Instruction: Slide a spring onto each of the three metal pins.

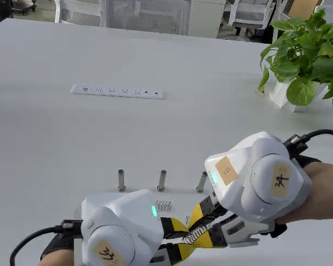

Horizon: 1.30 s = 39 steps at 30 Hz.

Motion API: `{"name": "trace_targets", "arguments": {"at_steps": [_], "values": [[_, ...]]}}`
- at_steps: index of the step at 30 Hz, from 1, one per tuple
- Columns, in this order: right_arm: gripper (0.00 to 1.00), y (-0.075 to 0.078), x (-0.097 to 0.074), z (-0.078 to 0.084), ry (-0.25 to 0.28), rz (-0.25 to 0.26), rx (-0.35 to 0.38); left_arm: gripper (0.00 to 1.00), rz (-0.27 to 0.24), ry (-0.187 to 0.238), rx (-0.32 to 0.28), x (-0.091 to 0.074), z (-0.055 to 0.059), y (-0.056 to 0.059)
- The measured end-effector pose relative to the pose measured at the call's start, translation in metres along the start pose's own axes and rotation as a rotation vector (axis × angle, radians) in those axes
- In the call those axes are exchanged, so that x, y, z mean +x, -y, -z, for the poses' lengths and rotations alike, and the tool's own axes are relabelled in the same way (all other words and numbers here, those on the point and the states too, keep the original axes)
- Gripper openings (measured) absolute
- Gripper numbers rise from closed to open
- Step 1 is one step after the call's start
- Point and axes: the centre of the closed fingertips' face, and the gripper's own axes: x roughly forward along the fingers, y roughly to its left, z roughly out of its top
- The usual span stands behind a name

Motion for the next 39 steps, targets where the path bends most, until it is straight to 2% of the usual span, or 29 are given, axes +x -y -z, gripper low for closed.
{"name": "trace_targets", "arguments": {"at_steps": [15, 22, 29, 35, 39], "values": [[0.07, 0.001, -0.001, 0.002, -0.009, -0.014, -0.008, 0.06, -0.003, 0.016, -0.007, 0.001, -0.004, -0.001], [0.07, 0.001, -0.002, 0.000, -0.003, -0.025, -0.019, 0.07, -0.016, 0.042, -0.038, -0.001, -0.004, -0.002], [0.07, 0.004, -0.001, -0.004, 0.012, -0.023, -0.037, 0.07, -0.052, 0.059, -0.073, -0.005, -0.003, -0.006], [0.07, 0.006, -0.001, -0.011, 0.033, -0.031, -0.036, 0.14, -0.102, 0.066, -0.121, -0.011, 0.003, -0.014], [0.07, 0.009, 0.001, -0.010, 0.020, -0.025, -0.038, 0.20, -0.147, 0.063, -0.154, -0.018, 0.010, -0.022]]}}
